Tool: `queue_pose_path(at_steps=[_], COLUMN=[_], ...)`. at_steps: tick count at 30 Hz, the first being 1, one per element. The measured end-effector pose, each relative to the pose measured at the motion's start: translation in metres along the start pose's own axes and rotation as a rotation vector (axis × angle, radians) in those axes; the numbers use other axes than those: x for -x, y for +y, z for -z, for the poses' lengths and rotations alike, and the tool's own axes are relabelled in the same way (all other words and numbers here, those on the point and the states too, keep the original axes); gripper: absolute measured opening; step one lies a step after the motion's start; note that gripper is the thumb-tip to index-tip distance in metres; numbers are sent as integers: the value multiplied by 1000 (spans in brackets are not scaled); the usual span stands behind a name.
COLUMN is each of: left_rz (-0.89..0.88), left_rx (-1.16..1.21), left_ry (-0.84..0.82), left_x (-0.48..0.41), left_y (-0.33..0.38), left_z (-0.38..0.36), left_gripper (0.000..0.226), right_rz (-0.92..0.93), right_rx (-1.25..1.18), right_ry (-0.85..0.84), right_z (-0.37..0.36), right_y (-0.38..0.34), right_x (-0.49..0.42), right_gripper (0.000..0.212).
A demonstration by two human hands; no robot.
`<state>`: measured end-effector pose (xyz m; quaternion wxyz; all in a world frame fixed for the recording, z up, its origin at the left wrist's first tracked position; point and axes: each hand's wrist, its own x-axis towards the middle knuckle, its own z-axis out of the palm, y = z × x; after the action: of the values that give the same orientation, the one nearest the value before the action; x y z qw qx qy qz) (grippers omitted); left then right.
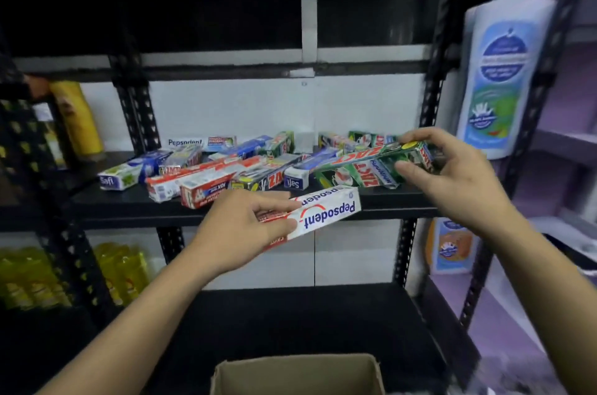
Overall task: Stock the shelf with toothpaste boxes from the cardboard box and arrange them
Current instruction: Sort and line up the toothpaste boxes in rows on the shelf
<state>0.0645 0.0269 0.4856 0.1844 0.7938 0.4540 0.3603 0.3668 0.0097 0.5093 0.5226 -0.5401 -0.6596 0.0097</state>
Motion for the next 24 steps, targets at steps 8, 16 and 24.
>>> queue_pose_path(at_steps=[8,16,24], left_rz=[-134,-166,-248], left_rx=[-426,-531,-400], left_ry=[150,-12,35], left_x=[-87,-150,-157], left_y=[36,9,-15], left_z=[-33,-94,-102], left_gripper=[25,31,51], right_rz=[-49,-63,-126], right_rx=[104,209,169], right_ry=[202,299,331], right_z=[27,35,3], right_y=[17,45,77], right_x=[-33,-60,-92], right_gripper=[29,27,24])
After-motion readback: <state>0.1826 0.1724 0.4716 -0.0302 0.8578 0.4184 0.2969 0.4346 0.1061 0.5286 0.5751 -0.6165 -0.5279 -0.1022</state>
